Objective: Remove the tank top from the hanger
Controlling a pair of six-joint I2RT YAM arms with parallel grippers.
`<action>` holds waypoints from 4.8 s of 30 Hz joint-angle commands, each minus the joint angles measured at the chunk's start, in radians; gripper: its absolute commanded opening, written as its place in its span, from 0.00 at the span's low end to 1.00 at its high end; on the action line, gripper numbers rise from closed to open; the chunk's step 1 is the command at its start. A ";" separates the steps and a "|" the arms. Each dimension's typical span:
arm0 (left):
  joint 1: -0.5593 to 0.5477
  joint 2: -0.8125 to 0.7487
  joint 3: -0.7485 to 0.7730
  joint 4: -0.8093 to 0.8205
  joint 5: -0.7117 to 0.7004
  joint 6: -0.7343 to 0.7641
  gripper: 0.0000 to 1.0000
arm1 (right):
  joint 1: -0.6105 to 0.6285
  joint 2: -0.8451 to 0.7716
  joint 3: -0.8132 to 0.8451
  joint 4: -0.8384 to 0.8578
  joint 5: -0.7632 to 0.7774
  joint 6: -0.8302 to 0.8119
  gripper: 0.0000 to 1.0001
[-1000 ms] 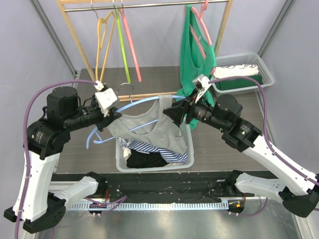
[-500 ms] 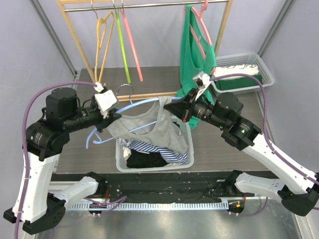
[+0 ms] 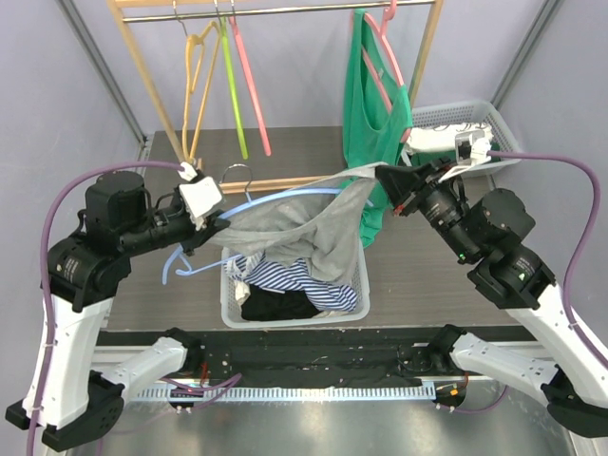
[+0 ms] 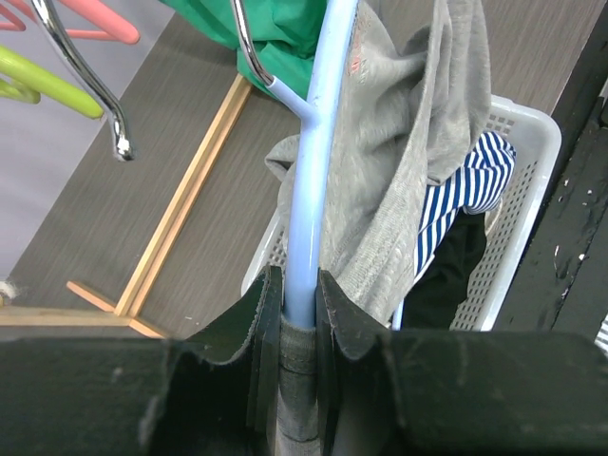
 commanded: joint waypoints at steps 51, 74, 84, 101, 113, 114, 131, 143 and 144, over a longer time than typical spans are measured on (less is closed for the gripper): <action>0.009 0.085 0.109 -0.012 0.220 0.161 0.00 | -0.254 -0.040 0.249 -0.488 -0.626 -0.325 0.82; -0.057 0.272 0.344 -0.173 0.318 0.400 0.00 | -0.253 0.155 0.277 -0.379 -1.052 -0.347 0.75; -0.088 0.315 0.422 -0.163 0.358 0.354 0.00 | -0.239 0.216 0.287 -0.364 -1.020 -0.347 0.70; -0.094 0.310 0.404 -0.131 0.288 0.346 0.00 | -0.224 0.172 0.209 -0.304 -0.958 -0.270 0.01; -0.093 0.255 0.375 0.002 0.192 0.082 1.00 | -0.222 0.068 0.126 -0.241 -0.874 -0.233 0.01; -0.085 0.240 0.364 0.001 0.189 0.075 1.00 | -0.222 0.066 0.126 -0.243 -0.870 -0.233 0.01; -0.042 -0.057 -0.141 0.240 0.050 -0.296 0.78 | -0.224 0.061 0.145 -0.203 -0.902 -0.183 0.01; -0.034 -0.017 -0.104 0.300 0.036 -0.387 0.68 | -0.222 0.071 0.156 -0.216 -0.902 -0.189 0.01; -0.033 -0.015 -0.102 0.303 0.041 -0.398 0.64 | -0.222 0.072 0.160 -0.217 -0.903 -0.189 0.01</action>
